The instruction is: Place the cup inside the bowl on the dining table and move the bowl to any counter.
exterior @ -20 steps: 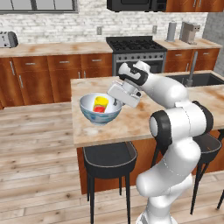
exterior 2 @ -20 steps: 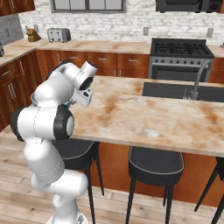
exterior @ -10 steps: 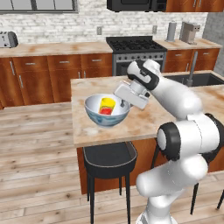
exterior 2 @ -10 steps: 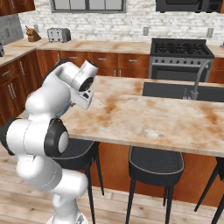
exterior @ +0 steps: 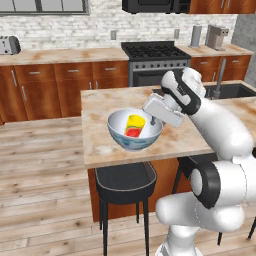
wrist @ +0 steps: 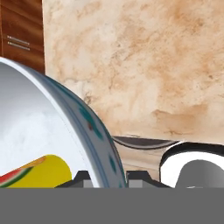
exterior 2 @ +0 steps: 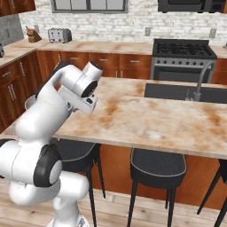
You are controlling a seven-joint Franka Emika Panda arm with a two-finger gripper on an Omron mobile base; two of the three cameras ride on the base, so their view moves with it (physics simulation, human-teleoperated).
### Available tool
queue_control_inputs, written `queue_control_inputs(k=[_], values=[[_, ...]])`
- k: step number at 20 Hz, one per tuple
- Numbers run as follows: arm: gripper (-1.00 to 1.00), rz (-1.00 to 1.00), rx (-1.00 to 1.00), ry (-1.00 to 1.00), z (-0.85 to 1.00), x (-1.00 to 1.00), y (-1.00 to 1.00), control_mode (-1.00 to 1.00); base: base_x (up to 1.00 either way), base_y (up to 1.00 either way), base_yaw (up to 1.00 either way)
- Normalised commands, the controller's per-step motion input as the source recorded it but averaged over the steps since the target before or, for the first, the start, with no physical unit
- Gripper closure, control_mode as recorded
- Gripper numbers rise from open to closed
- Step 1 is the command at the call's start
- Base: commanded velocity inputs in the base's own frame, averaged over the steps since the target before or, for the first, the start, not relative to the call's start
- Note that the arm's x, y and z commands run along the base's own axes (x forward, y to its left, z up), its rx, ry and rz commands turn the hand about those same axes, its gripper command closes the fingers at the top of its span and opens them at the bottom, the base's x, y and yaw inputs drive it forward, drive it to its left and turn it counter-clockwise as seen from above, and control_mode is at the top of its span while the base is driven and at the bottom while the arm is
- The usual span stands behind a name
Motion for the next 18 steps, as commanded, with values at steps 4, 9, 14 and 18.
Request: queue_control_inputs(k=[4, 9, 14, 18], values=[[1.00, 0.00, 0.00, 0.00, 0.10, -0.53, -0.31, -1.00, 0.00, 0.00, 0.00], [1.00, 0.00, 0.00, 0.00, 0.02, -0.51, -0.33, -1.00, 0.00, 0.00, 0.00], [1.00, 0.00, 0.00, 0.00, 0.00, -0.15, -0.10, -1.00, 0.00, 0.00, 0.00], [1.00, 0.00, 0.00, 0.00, 0.00, 0.00, 0.00, -1.00, 0.00, 0.00, 0.00]])
